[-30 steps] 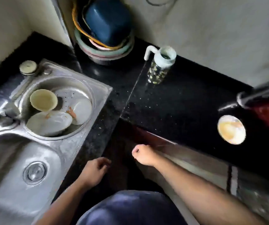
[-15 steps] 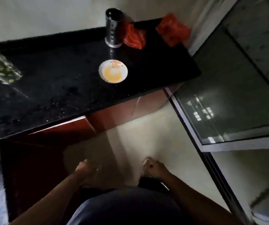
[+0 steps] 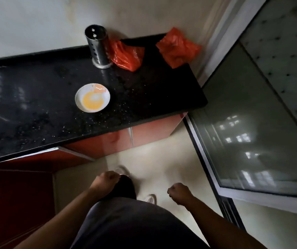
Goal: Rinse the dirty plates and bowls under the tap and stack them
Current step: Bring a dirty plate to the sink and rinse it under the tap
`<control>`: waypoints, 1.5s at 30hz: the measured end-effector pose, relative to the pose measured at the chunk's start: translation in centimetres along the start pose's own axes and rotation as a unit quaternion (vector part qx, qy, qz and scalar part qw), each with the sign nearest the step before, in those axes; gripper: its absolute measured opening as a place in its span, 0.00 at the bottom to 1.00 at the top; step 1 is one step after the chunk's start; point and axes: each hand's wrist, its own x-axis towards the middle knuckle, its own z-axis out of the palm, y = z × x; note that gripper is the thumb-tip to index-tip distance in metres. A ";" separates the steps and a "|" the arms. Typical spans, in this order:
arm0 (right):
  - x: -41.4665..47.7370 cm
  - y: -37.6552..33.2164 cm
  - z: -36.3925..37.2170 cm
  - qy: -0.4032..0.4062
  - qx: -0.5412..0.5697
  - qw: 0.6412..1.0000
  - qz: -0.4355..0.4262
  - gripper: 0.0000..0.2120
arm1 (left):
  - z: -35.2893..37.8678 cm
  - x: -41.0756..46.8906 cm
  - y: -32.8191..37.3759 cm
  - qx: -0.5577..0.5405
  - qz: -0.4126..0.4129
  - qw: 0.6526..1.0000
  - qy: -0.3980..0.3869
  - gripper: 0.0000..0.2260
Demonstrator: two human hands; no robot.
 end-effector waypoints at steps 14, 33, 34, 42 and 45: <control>5.8 -31.2 -14.0 -0.046 0.089 0.972 -0.213 0.09 | -17.5 11.7 4.6 -0.381 -0.120 0.862 0.313 0.08; 9.5 -45.3 -15.5 -0.053 -0.057 0.942 -0.327 0.14 | -17.1 12.5 11.1 -0.570 -0.219 0.700 0.372 0.05; 9.2 -45.3 -15.3 -0.052 -0.064 0.935 -0.346 0.11 | -16.5 11.7 11.0 -0.578 -0.213 0.688 0.384 0.04; 3.2 -44.8 -8.3 -0.112 -0.126 0.889 -0.426 0.08 | -13.3 2.8 7.1 -0.646 -0.209 0.573 0.460 0.06; 0.2 -45.3 -3.1 -0.129 -0.173 0.865 -0.453 0.10 | -12.5 -0.9 3.1 -0.645 -0.214 0.545 0.491 0.04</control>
